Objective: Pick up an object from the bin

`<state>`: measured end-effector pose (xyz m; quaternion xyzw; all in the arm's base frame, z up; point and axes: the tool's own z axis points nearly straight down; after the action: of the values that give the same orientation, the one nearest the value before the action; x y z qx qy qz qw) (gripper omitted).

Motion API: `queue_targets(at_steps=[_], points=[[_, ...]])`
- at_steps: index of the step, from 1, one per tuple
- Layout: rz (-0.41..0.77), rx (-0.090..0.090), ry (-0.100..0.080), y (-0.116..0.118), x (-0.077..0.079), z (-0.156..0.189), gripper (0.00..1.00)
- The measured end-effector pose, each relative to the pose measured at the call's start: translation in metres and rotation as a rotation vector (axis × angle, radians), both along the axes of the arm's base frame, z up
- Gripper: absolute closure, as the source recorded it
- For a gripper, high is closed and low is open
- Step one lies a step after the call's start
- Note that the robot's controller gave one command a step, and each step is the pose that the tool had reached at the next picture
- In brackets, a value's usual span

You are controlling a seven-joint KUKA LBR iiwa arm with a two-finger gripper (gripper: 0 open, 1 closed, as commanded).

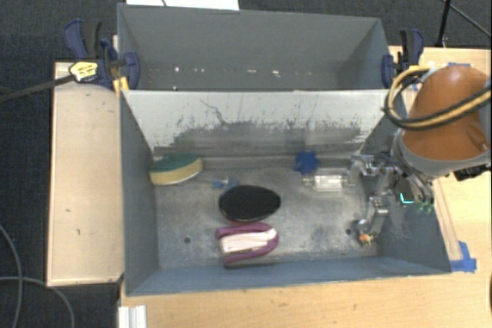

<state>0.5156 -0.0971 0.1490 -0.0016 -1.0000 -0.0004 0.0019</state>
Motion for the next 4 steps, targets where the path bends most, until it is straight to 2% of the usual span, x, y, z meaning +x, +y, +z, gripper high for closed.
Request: queue_targets(at_steps=[1, 2, 3, 4], points=[[0.451, -0.003, -0.015, -0.043, -0.03, -0.078, 0.0], [0.52, -0.002, -0.01, -0.054, -0.009, -0.047, 0.0], [0.565, -0.002, -0.01, -0.055, -0.005, -0.044, 0.0], [0.628, 0.006, -0.008, -0.042, -0.006, -0.079, 0.0]])
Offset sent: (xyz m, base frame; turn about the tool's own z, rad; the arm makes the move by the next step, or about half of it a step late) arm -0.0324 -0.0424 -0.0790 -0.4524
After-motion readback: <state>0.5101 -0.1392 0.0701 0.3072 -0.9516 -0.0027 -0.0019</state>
